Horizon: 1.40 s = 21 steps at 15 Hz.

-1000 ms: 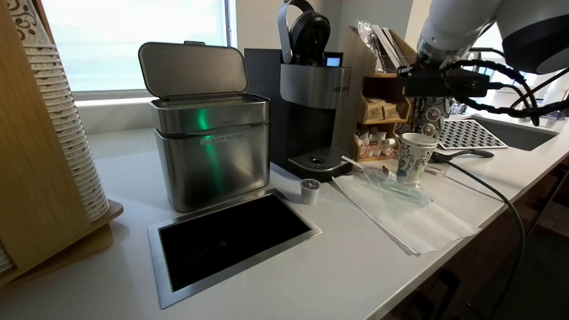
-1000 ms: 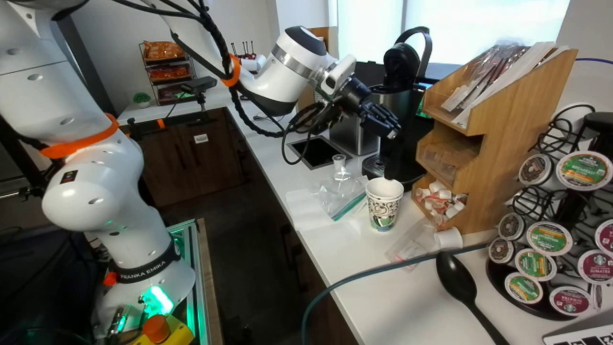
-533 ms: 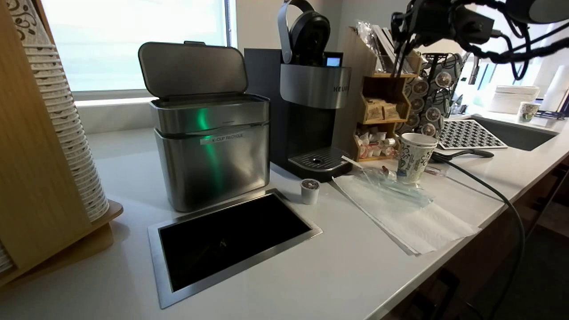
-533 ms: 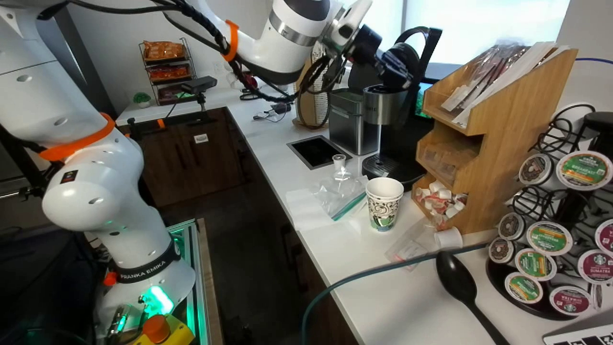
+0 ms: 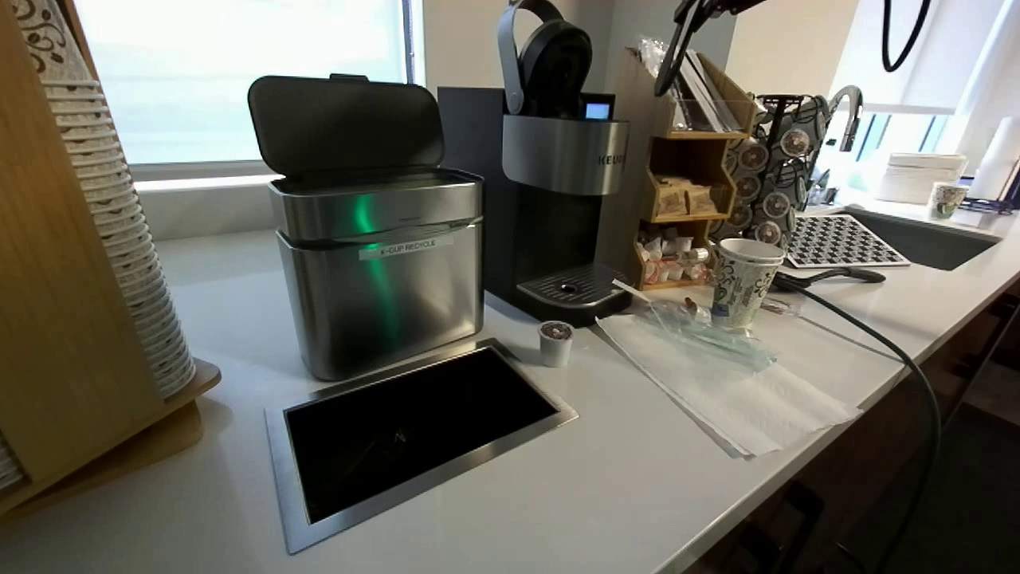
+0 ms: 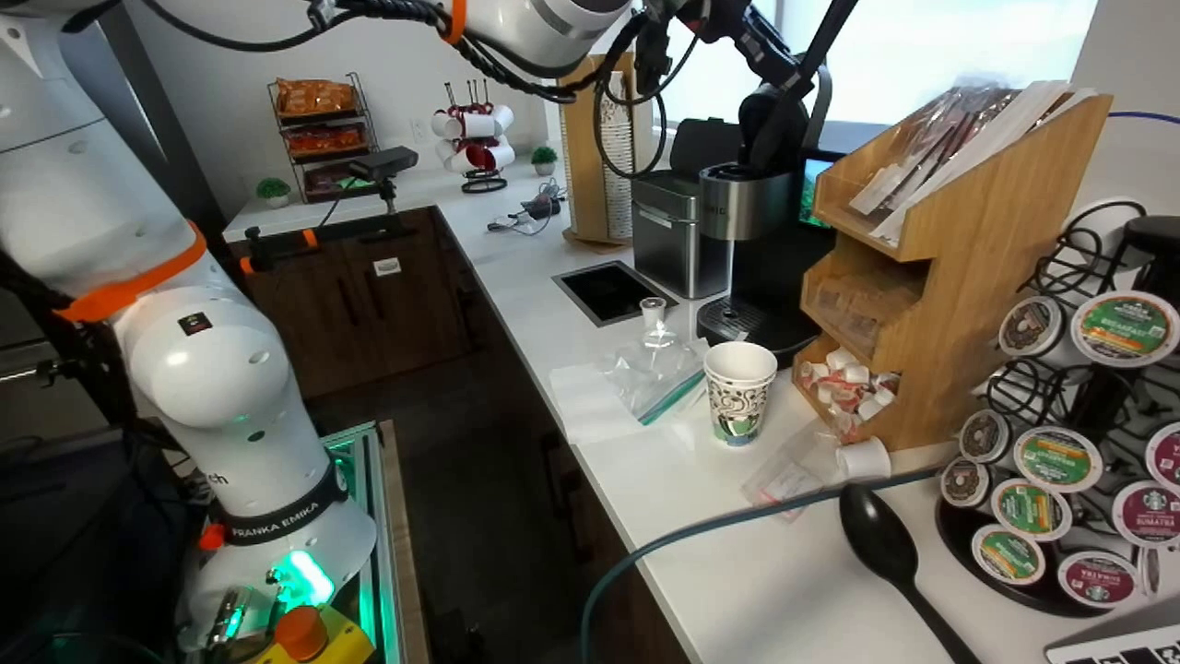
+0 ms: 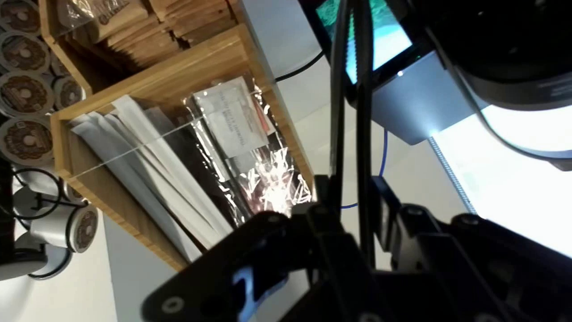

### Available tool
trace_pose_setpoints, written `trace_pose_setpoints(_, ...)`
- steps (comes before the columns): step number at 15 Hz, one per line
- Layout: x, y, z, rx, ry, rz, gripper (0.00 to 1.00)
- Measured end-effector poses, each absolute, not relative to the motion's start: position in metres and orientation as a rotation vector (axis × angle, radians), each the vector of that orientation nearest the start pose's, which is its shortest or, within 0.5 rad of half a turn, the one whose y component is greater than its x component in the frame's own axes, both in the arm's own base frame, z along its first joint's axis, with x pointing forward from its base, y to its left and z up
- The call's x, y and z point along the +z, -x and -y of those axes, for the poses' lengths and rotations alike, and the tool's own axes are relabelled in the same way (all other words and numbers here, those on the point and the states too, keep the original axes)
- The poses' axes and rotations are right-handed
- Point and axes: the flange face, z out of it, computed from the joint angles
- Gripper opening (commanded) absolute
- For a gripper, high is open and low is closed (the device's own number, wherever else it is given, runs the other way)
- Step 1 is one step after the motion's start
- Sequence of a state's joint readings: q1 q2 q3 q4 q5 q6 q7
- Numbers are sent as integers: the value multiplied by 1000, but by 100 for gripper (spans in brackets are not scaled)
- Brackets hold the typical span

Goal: Put the black tongs on top of the wooden stand.

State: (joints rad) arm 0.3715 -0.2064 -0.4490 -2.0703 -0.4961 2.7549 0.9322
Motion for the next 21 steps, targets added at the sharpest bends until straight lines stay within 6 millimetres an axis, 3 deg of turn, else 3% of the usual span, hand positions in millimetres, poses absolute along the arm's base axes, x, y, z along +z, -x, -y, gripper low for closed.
trace_pose_setpoints(3, 613, -549, 40, -1329, 2595, -899, 6)
trace_pose_setpoints(6, 614, -553, 50, -1371, 2584, -937, 6)
trace_pose_setpoints(12, 695, -565, 100, -1528, 2636, -784, 6)
trace_pose_setpoints(13, 702, -571, 109, -1532, 2671, -791, 25)
trace_pose_setpoints(14, 704, -576, 113, -1540, 2675, -801, 25)
trace_pose_setpoints(15, 702, -578, 113, -1538, 2678, -801, 6)
trace_pose_setpoints(18, 700, -579, 109, -1515, 2677, -797, 6)
trace_pose_setpoints(21, 684, -586, 105, -1321, 2693, -729, 6)
